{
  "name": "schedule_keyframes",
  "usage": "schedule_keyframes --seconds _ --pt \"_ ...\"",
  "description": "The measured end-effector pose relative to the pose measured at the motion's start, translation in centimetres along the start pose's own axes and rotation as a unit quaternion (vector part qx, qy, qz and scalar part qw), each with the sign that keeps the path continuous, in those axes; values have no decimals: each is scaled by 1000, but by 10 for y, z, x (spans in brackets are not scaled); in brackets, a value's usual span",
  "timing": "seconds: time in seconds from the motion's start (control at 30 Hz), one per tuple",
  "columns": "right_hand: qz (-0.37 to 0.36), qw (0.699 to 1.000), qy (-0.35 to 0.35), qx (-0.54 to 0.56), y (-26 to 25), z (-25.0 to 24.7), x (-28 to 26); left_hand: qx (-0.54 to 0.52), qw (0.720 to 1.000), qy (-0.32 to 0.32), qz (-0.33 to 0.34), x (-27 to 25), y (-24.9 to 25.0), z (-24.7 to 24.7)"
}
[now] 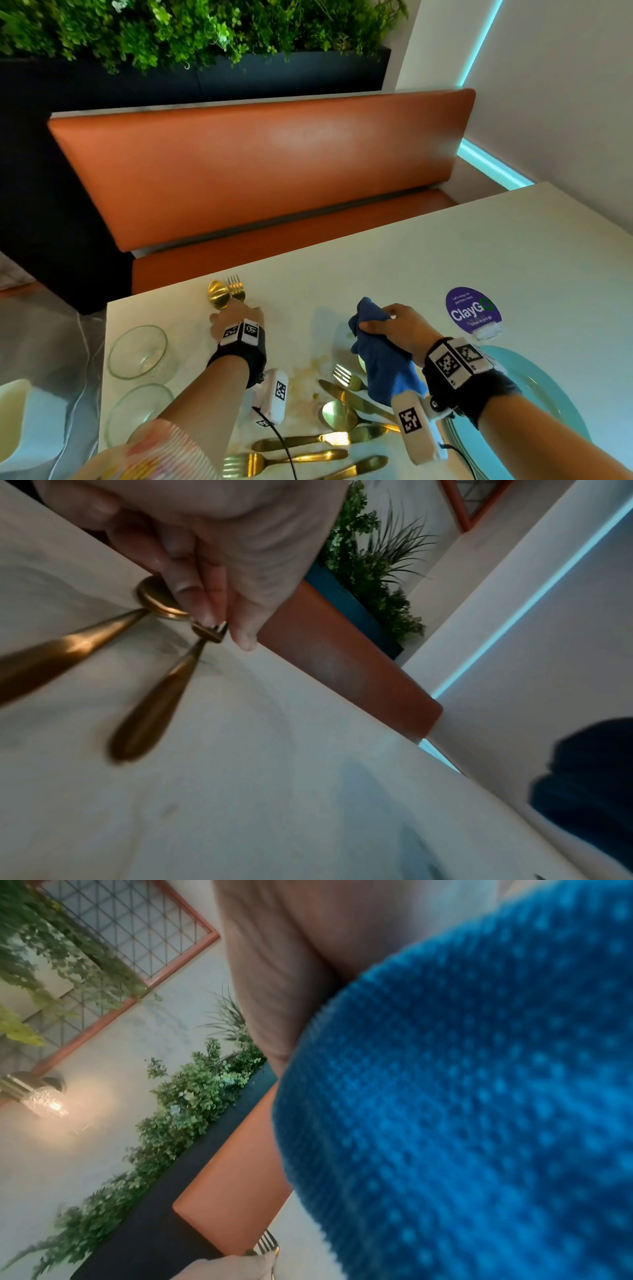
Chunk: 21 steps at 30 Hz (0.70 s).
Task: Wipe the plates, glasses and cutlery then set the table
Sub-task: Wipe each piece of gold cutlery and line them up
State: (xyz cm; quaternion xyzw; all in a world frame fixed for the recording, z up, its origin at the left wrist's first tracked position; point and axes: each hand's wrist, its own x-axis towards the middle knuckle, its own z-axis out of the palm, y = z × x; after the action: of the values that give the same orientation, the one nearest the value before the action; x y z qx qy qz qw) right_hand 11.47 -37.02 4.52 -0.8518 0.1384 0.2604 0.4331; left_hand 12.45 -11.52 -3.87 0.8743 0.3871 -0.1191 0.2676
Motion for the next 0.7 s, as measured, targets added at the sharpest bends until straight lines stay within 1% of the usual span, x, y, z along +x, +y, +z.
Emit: schedule_keyframes --seconds 0.1,0.17,0.27,0.33,0.47,0.6,0.67,0.7 --pt "4 999 2 43 3 -9 -14 28 996 -48 64 -26 9 7" --pt "3 998 9 57 7 -14 -24 24 991 -88 100 -51 15 16" --pt "-2 997 25 69 19 -22 -40 57 970 -152 180 -93 22 33" --pt "1 996 43 76 30 -29 -50 96 956 -172 218 -121 26 44" --pt "21 993 76 92 63 -43 -63 100 944 -222 221 -161 35 67" --pt "49 986 120 106 96 -60 -68 93 939 -244 225 -192 48 84" --pt "60 984 127 114 111 -70 -69 91 934 -257 231 -202 54 88" --pt "61 984 122 118 119 -75 -68 83 936 -256 226 -205 56 91"
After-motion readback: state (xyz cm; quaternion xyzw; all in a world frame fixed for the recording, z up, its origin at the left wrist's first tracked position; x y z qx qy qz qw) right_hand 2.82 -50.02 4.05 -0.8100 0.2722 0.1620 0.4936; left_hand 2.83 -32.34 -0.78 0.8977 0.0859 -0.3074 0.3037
